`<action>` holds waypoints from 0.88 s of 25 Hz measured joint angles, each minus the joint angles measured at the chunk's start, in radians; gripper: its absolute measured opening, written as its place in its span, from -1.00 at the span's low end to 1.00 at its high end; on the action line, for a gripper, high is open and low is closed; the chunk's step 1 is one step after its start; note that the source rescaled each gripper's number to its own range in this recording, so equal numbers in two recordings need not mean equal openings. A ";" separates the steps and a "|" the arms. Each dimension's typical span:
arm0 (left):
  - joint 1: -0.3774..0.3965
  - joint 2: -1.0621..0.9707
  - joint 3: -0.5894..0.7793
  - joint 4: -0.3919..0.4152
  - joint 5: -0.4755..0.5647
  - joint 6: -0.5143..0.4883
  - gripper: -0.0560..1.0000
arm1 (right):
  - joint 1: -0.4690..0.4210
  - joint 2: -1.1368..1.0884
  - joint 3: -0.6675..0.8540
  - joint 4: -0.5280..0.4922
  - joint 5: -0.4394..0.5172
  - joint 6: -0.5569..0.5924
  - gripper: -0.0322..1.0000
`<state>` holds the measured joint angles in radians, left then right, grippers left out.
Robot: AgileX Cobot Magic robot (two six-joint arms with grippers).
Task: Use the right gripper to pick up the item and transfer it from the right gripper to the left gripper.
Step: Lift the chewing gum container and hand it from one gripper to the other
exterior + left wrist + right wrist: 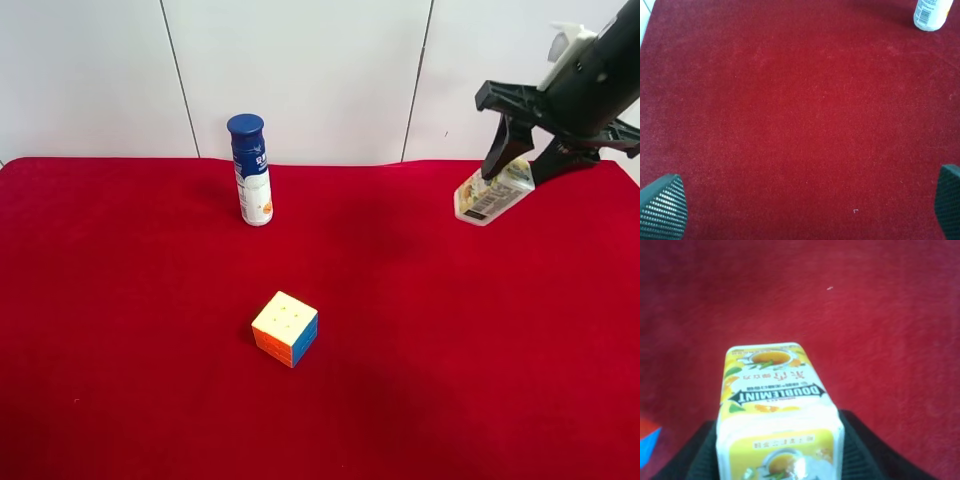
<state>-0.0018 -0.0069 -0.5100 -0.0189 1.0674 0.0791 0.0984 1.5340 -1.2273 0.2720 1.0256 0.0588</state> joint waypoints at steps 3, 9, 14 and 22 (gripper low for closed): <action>0.000 0.000 0.000 0.000 0.000 0.000 1.00 | 0.000 -0.022 0.000 0.079 0.023 -0.083 -0.93; 0.000 0.000 0.000 0.000 0.000 0.000 1.00 | 0.069 -0.034 0.000 0.233 0.039 -0.247 -0.93; 0.000 0.056 0.000 -0.019 -0.001 0.028 1.00 | 0.198 -0.034 0.000 0.253 0.040 -0.339 -0.93; -0.074 0.245 -0.014 -0.265 0.003 0.288 1.00 | 0.349 -0.034 0.000 0.259 0.021 -0.485 -0.93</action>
<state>-0.0754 0.2382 -0.5241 -0.2835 1.0706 0.3670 0.4472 1.5004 -1.2273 0.5314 1.0471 -0.4263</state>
